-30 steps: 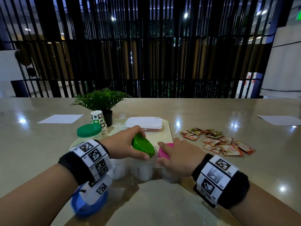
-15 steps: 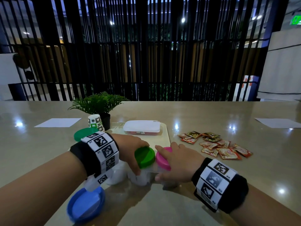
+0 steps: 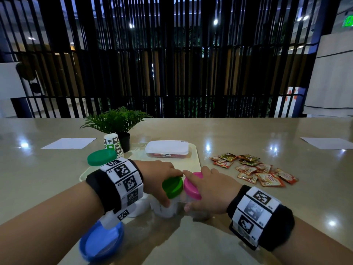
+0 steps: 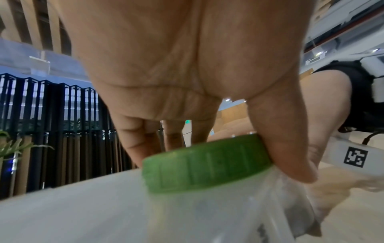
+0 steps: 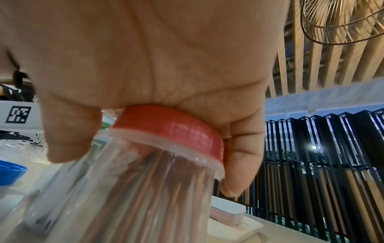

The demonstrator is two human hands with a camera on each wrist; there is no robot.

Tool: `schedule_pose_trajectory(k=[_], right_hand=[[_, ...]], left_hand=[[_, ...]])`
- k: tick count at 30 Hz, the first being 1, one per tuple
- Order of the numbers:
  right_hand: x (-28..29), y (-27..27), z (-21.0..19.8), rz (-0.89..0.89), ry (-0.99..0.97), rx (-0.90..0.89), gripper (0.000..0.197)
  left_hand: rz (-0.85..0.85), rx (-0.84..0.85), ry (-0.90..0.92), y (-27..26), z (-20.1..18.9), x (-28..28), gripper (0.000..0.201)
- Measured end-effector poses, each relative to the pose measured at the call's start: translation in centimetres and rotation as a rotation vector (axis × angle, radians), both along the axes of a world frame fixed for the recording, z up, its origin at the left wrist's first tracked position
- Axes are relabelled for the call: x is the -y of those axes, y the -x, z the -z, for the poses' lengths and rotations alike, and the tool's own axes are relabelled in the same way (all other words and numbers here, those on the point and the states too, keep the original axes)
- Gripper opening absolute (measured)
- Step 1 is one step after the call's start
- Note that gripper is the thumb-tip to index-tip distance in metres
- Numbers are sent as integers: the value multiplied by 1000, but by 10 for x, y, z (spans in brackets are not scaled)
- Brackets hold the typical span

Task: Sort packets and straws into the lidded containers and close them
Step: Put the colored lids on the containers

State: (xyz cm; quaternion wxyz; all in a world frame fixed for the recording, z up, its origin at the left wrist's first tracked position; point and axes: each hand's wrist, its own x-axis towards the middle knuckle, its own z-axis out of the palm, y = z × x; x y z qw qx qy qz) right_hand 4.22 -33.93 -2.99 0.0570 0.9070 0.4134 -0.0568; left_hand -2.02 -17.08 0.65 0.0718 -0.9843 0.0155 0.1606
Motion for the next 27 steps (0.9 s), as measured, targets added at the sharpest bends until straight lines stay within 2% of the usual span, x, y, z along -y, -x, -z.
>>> schedule_pose_trajectory(k=[4,6,9,12,14,17,20,22,27], right_hand=[[0,0,-1,-1,-1,4,99],[0,-1,-1,-1,8,3,98],[-1,-2,0,-1,5,-3,98],[-1,-3,1,-1,-5,-10,98],[-1,-3,3,3,-13,-8,98],[-1,-3,4,7,-16,-1,98],[-1,-3,4,9,-20,-4,97],[-1,-3,4,7,-26,-6,97],[-1,-2,2,6,-14,-20,98]], left_hand=[[34,-24,91,2,0,-7,97],[-38,3,131,4,1,-7,101],[-166,126,34,5,5,-1,97],[-165,150,-20,5,9,4,85],[-94,114,71,6,5,4,76],[-63,111,194,9,6,1,78],[-211,192,151,10,18,2,86],[-235,235,80,8,22,3,82],[-85,73,125,7,6,0,78]])
